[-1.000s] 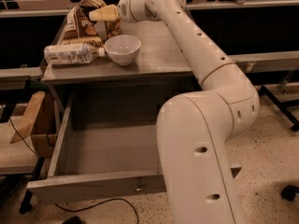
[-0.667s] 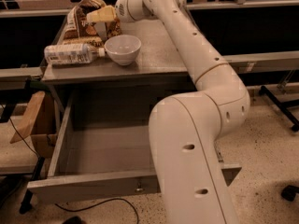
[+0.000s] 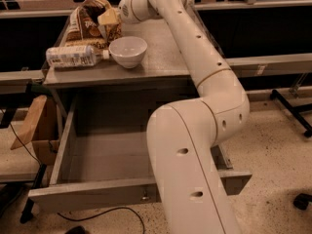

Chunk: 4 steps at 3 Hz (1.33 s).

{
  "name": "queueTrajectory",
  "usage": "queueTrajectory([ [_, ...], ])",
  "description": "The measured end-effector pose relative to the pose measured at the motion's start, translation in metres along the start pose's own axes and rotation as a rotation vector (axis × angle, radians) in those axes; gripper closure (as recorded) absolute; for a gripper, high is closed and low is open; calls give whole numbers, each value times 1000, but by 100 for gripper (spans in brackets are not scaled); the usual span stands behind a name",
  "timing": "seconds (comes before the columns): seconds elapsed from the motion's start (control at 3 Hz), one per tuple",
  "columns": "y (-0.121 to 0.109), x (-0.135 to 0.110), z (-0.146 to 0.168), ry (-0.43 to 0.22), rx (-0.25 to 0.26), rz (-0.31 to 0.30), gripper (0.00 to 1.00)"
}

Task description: Place orange can into top drawer

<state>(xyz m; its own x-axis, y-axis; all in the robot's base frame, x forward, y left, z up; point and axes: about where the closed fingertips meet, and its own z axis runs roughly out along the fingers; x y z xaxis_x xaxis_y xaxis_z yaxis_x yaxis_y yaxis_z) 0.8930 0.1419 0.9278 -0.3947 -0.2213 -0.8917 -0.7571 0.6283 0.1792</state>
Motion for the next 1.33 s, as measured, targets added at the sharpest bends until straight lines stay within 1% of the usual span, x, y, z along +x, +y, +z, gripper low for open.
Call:
queueTrajectory([
  [0.33,-1,0,-1,8,1,0,74],
  [0.67,-7,-3,-7,0,17,4,97],
  [1.0,-22,-17,-28,-33,68,1,100],
  [1.33,-32,-32,-52,-67,115,-8,100],
])
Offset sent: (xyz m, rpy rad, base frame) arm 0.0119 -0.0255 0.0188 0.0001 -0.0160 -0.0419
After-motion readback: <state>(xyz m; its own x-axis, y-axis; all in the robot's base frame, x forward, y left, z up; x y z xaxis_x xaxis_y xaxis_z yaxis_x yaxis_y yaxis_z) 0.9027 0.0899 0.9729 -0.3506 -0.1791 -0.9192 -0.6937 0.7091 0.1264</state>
